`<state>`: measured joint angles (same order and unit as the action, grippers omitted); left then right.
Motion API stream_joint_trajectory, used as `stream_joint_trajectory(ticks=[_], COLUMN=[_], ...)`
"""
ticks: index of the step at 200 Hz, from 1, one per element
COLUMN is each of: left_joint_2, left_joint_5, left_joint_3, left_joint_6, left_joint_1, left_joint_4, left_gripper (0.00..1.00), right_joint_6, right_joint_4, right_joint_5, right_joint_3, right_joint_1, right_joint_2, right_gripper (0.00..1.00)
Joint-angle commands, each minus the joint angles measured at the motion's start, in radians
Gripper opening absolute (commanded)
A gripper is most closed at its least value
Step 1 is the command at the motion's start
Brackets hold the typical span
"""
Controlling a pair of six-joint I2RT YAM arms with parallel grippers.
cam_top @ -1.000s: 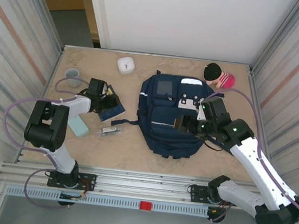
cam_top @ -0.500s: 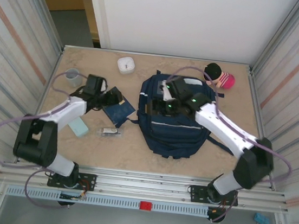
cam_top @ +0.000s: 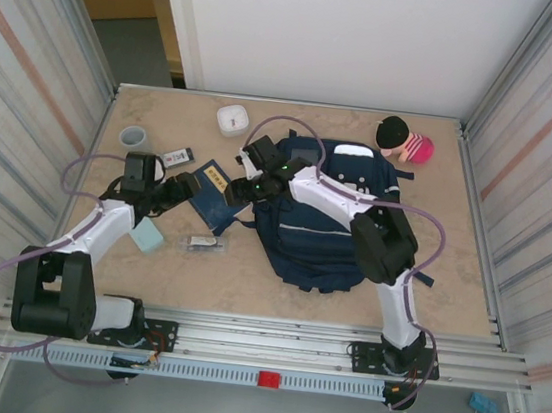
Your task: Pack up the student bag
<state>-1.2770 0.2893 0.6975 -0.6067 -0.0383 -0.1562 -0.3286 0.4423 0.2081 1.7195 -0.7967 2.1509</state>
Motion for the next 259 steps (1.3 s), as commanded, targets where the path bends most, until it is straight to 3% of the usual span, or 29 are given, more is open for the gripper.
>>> stream_joint_trajectory(ticks=[1,42,85,126,172,259], left_joint_2=[0.011,-0.009,-0.055,-0.080,-0.090,-0.197], left_joint_5=[0.012,0.003,0.033,0.040,0.068,0.123], left_joint_3=[-0.001,-0.019,-0.038,-0.031,-0.028,-0.027], left_joint_6=[-0.004,-0.004,-0.007,-0.007,0.012,0.018], left_joint_1=[0.011,0.028,0.053,0.059,0.067,0.069], left_joint_4=[0.003,0.014,0.067,0.091,0.099,0.143], left_gripper=[0.72,0.72,0.72,0.71,0.69,0.59], right_joint_6=[0.006,-0.048,-0.199,-0.262,-0.234,-0.171], right_joint_4=[-0.065,-0.039,-0.125,-0.143,-0.036,0.115], right_joint_5=[0.056,0.061,0.096,0.144,-0.022,-0.123], right_joint_3=[0.087,0.141,-0.018,-0.043,-0.028,0.127], right_joint_1=[0.002,0.000,-0.011,-0.078,-0.064,-0.059], right_joint_2=[0.088,0.185,0.130,0.072,-0.031,0.159], right_gripper=[0.68,0.63,0.59,0.58,0.62,0.55])
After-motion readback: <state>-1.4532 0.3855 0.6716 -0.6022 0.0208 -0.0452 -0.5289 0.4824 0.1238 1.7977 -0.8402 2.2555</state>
